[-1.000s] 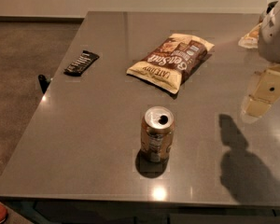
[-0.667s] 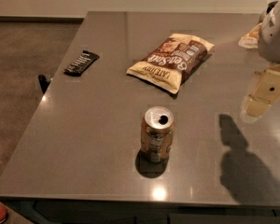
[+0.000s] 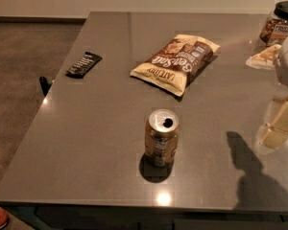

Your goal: Knock orange can over

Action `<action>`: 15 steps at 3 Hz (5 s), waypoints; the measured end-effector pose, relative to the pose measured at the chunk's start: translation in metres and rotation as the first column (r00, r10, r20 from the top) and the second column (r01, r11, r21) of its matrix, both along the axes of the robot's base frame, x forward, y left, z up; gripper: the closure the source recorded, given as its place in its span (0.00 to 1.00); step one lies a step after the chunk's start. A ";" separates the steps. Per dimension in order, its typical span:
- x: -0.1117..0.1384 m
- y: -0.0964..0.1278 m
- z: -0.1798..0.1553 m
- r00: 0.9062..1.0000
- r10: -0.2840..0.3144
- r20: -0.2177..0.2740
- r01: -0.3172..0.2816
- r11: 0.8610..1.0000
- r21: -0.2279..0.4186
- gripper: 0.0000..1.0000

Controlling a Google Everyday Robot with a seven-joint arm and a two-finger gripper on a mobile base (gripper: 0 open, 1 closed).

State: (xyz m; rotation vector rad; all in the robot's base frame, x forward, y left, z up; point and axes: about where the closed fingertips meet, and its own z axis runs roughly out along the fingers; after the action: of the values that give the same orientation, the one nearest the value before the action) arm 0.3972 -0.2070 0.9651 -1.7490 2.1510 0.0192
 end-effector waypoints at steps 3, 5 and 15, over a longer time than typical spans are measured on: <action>-0.042 0.096 -0.029 0.967 0.251 0.036 -0.241 0.864 0.442 0.00; -0.031 0.154 -0.049 0.954 0.298 0.021 -0.257 0.783 0.566 0.00; 0.051 0.111 -0.042 0.967 0.255 0.007 -0.250 0.951 -0.180 1.00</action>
Offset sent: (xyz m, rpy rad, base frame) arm -0.0553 0.0947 -0.0256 0.5373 0.0330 0.2866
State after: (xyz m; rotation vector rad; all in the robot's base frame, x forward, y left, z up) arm 0.4482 -0.0965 0.9226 -2.1027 1.9440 -0.1364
